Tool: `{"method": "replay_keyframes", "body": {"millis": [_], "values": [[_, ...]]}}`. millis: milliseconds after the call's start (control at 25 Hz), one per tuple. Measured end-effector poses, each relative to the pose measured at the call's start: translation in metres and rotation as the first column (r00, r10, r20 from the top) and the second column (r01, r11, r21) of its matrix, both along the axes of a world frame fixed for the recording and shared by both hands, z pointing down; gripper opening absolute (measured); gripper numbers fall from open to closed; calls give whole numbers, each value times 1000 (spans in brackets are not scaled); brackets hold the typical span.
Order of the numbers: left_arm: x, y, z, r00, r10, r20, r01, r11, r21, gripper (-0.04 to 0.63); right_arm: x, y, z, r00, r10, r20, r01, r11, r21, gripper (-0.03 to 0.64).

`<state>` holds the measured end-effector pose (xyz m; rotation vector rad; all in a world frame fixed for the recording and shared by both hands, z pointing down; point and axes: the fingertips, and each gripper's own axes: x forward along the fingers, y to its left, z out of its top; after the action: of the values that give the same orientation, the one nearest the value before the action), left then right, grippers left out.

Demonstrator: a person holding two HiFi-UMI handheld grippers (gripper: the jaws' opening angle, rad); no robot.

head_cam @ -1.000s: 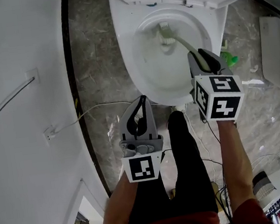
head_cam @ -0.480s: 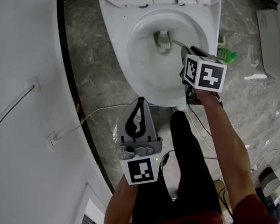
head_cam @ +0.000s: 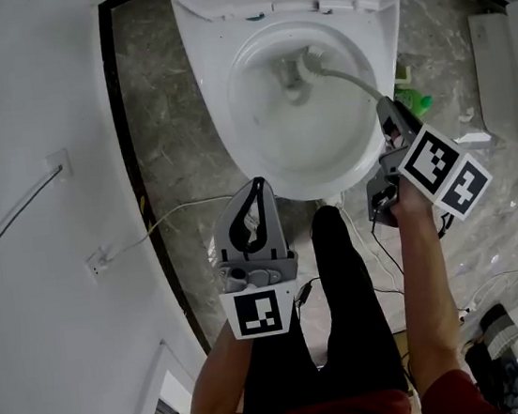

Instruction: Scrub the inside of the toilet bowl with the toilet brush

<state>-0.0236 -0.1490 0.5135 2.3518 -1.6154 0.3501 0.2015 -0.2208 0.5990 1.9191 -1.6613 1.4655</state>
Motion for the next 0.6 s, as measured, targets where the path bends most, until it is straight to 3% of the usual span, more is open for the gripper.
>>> {"method": "replay_keyframes", "body": {"millis": [320, 600], "values": [[5, 3, 0, 1000, 7, 3, -7, 1000, -7, 5, 0, 3, 84, 991, 121, 59, -113, 986, -122, 115], [8, 12, 2, 1000, 21, 7, -21, 1000, -19, 5, 18, 14, 53, 985, 146, 90, -139, 987, -77, 115]]}}
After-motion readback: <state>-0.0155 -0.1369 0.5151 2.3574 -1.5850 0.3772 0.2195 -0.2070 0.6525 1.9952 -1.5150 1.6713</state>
